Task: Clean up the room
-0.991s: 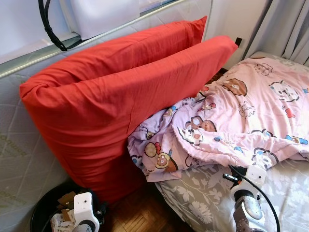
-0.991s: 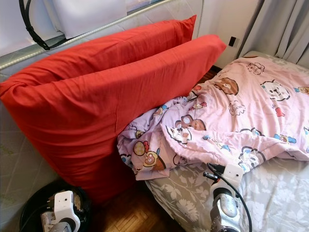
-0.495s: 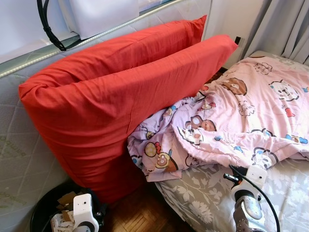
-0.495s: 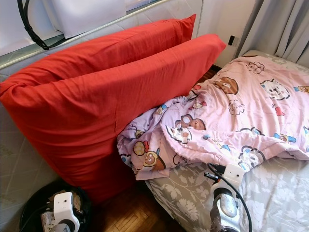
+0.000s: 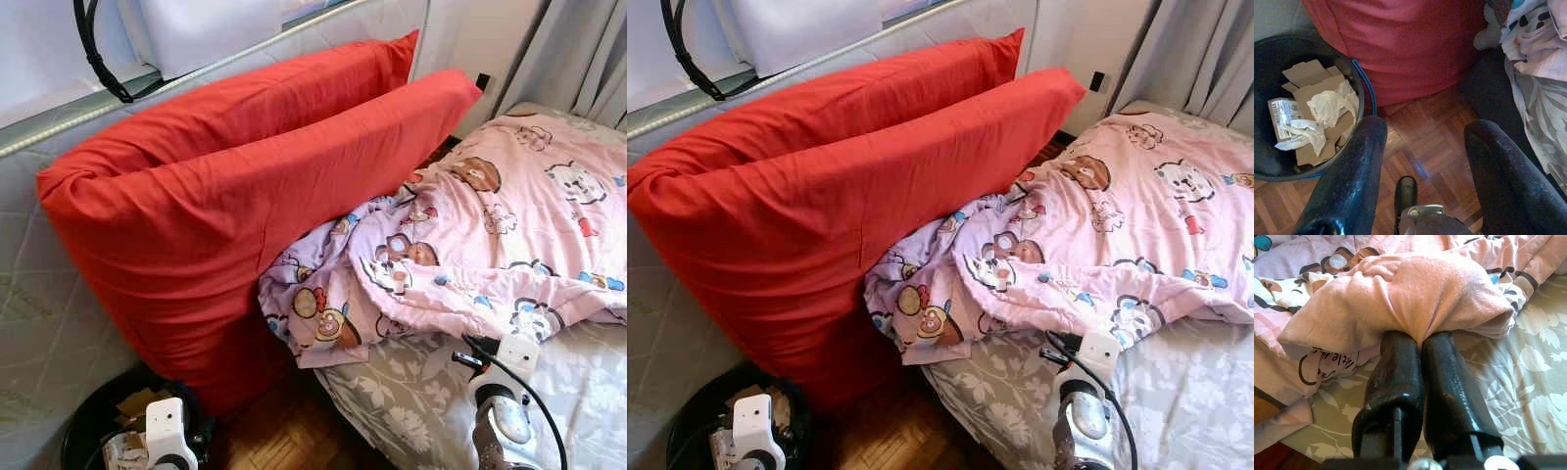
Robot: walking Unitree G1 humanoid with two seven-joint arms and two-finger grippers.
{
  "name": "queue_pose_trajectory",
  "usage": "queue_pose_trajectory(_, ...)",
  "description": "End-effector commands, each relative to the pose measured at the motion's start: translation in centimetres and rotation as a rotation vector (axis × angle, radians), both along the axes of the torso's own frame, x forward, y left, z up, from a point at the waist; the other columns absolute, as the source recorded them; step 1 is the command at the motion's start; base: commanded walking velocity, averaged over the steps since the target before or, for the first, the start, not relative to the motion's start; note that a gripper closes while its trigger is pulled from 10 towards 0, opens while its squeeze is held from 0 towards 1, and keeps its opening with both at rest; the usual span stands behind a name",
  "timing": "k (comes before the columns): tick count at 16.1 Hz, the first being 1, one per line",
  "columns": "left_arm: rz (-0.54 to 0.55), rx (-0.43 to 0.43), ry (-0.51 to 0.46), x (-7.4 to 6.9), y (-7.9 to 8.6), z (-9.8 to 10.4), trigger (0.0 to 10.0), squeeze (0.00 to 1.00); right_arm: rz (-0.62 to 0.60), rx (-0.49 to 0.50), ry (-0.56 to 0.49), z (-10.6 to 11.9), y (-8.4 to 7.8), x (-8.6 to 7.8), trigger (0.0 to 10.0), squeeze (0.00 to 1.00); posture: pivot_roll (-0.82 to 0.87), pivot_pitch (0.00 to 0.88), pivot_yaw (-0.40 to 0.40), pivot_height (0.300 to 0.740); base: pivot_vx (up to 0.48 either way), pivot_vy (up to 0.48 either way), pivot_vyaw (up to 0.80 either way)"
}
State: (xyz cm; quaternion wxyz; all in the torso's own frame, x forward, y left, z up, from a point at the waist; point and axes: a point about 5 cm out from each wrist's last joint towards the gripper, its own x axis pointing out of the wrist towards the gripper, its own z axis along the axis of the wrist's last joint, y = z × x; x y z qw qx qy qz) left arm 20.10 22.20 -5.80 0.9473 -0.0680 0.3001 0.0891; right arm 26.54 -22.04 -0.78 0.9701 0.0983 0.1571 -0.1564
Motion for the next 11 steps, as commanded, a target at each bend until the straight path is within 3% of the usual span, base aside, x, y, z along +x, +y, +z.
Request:
queue_pose_trajectory(1, -0.004, 0.007, 0.031, -0.79, 0.26, -0.44, 10.0, 0.0, -0.003, -0.017, 0.012, -0.24, -0.31, -0.38, 10.0, 0.0, 0.04, 0.122, 0.008, 0.74, -0.24, 0.0, 0.0)
queue_pose_trajectory(11, -0.023, 0.005, 0.031, -0.72, 0.12, -0.43, 10.0, 0.0, 0.012, -0.021, 0.017, -0.27, 0.04, -0.25, 10.0, 0.0, 0.04, 0.092, 0.014, 0.74, -0.269, 0.0, 0.0)
